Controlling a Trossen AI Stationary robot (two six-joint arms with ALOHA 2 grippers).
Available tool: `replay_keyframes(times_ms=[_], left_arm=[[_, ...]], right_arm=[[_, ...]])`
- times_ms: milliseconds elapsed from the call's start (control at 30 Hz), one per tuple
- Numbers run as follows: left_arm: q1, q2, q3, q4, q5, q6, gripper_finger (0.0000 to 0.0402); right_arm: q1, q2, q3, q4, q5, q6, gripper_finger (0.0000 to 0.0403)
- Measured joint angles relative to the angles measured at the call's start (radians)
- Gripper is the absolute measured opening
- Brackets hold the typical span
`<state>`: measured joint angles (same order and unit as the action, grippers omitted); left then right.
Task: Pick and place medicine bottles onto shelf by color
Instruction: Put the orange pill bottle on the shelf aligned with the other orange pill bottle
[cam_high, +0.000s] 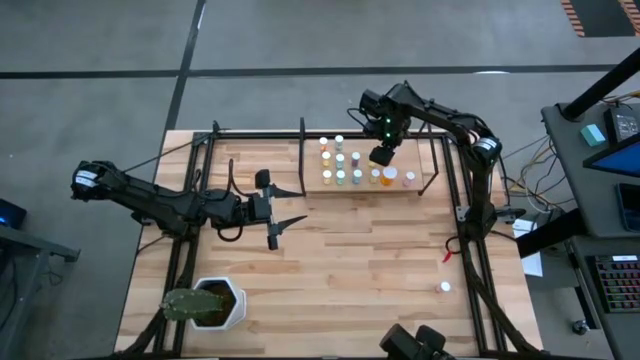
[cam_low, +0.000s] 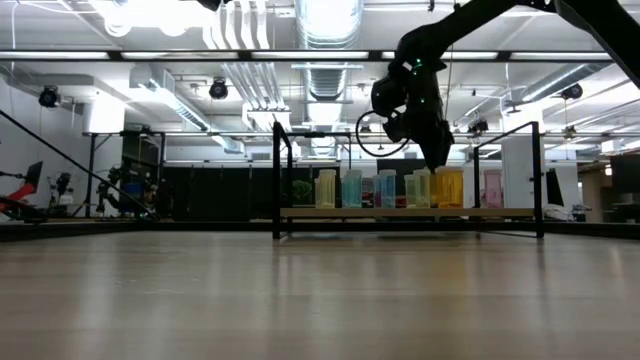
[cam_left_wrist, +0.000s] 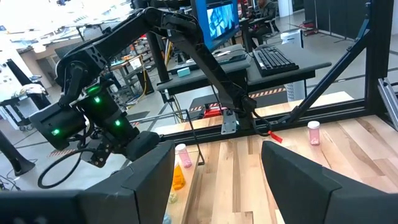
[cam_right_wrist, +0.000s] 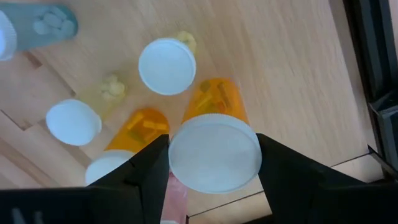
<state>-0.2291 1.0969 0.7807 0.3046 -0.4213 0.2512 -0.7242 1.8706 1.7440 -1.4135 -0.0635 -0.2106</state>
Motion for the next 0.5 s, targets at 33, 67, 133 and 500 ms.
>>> replay_keyframes(times_ms=[33, 67, 133, 500], left_arm=[[0.000, 0.000, 0.000, 0.000, 0.000, 0.000, 0.0224], [0.000, 0.000, 0.000, 0.000, 0.000, 0.000, 0.0224], [0.000, 0.000, 0.000, 0.000, 0.000, 0.000, 0.0224], [0.000, 0.000, 0.000, 0.000, 0.000, 0.000, 0.0224]], right_arm=[[0.000, 0.000, -0.005, 0.005, 0.000, 0.000, 0.0201], [0.000, 0.000, -0.009, 0.012, 0.000, -0.001, 0.0201], [0.000, 0.000, -0.014, 0.016, 0.001, -0.002, 0.0201], [0.000, -0.001, -0.046, 0.040, 0.002, 0.000, 0.0201]])
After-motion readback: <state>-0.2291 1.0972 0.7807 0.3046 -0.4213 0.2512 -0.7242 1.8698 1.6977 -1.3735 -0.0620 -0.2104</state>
